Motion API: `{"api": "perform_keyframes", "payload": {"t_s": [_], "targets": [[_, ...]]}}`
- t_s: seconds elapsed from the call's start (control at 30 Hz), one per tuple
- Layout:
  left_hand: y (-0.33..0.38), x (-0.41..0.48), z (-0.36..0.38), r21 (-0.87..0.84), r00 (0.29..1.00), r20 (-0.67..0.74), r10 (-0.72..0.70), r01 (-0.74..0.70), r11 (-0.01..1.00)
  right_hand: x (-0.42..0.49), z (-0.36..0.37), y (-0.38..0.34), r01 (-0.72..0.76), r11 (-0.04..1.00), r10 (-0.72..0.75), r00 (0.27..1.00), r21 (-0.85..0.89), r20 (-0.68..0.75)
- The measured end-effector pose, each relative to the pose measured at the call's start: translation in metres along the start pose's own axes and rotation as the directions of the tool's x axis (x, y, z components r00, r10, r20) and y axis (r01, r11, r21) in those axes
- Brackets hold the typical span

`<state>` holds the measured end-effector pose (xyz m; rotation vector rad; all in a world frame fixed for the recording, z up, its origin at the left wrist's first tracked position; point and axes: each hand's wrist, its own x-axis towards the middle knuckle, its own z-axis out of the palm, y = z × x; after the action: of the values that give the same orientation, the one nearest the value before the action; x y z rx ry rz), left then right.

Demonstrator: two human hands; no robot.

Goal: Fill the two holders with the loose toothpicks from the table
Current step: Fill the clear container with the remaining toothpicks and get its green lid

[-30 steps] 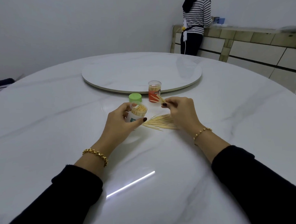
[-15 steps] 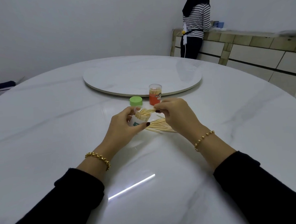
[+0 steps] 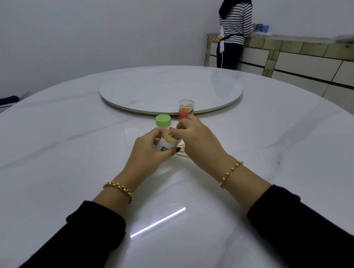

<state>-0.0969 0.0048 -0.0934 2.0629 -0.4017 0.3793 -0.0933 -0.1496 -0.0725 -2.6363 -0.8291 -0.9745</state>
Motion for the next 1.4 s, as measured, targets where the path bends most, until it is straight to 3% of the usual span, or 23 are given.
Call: {"api": "perform_keyframes", "payload": {"t_s": [0.57,0.8,1.1,1.3,1.4], "targets": [[0.004,-0.001,-0.002,-0.011,1.000,-0.013,-0.028,0.027,1.000,-0.002,-0.007,-0.001,0.047,0.989,-0.044,0.999,0.141,-0.024],[0.005,-0.001,-0.003,-0.015,0.999,-0.016,-0.036,0.036,0.999,-0.003,0.002,0.003,0.048,0.986,-0.064,0.993,0.161,0.097],[0.007,-0.002,-0.003,-0.019,0.999,-0.012,-0.039,0.039,0.999,-0.002,0.006,0.006,0.047,0.989,-0.068,0.986,0.141,0.150],[0.005,-0.001,-0.003,-0.006,0.999,-0.019,-0.032,0.032,0.999,-0.003,0.001,0.006,-0.038,0.958,-0.009,0.987,0.286,0.161],[0.005,-0.001,-0.004,-0.005,0.999,-0.021,-0.033,0.033,0.999,-0.003,-0.004,0.004,-0.144,0.896,0.102,0.987,0.420,0.121]]}}
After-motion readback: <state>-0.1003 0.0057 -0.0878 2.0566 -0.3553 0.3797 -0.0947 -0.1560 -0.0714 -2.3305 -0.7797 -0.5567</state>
